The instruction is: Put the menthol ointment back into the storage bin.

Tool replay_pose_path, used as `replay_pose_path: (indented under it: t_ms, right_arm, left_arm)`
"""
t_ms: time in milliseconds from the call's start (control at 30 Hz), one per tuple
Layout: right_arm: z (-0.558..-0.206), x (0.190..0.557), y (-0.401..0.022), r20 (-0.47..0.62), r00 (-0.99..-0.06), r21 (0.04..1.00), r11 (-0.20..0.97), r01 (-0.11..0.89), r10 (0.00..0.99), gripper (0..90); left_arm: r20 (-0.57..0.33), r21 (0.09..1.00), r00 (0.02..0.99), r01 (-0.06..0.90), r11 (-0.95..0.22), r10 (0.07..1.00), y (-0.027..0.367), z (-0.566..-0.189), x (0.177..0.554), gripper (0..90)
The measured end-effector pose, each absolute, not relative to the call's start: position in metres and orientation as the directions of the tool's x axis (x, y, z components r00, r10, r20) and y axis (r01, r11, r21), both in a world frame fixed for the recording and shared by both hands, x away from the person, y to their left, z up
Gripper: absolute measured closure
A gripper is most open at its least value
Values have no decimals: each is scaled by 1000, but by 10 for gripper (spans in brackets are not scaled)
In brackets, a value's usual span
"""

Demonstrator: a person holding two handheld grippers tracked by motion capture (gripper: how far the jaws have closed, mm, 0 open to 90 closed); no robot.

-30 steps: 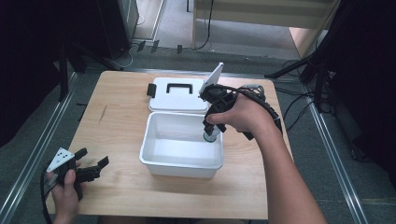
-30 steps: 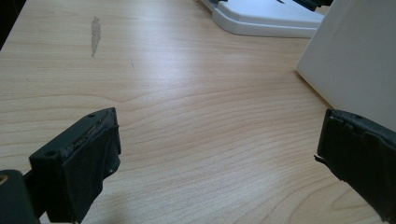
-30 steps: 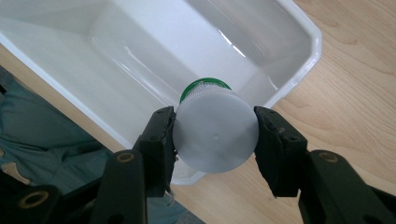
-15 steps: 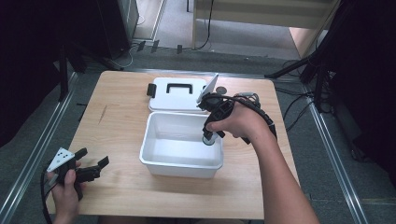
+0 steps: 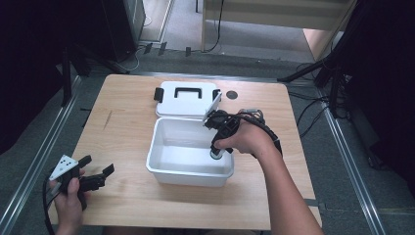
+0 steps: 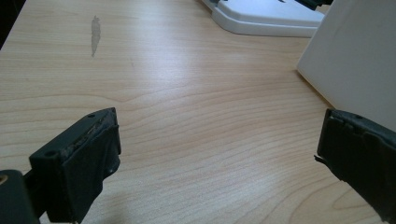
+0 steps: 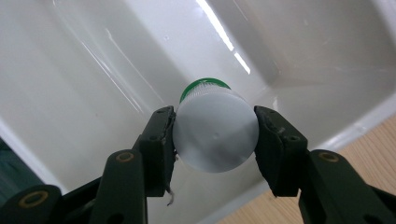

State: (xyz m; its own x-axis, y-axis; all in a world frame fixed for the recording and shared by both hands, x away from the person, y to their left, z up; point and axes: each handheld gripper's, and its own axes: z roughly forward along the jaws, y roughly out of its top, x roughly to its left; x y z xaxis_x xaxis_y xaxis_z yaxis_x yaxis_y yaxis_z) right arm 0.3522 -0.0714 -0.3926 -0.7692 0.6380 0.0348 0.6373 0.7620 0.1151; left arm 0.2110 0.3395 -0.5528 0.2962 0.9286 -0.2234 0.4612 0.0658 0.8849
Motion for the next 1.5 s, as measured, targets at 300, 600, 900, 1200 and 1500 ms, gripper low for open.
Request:
replay_pose_path:
  t_ms: [300, 600, 900, 1200, 1500]
  right_arm:
    - [-412, 350, -67, 37, -785, 111, 778, 618, 618, 519]
    - [-424, 349, -67, 9, -801, 116, 795, 595, 598, 519]
    - [-428, 347, -65, -36, -820, 116, 818, 564, 571, 519]
    - [-432, 346, -58, -57, -843, 116, 842, 527, 535, 519]
    - [-442, 346, -49, -19, -822, 88, 820, 566, 570, 519]
  left_arm:
    - [-223, 884, 296, 463, 65, 929, 340, -553, 211, 3]
    - [-224, 884, 296, 463, 65, 929, 340, -553, 211, 3]
    - [-222, 884, 296, 464, 63, 929, 340, -553, 211, 3]
    - [-222, 884, 296, 464, 63, 929, 340, -553, 211, 3]
    - [-223, 884, 297, 463, 65, 928, 340, -553, 211, 3]
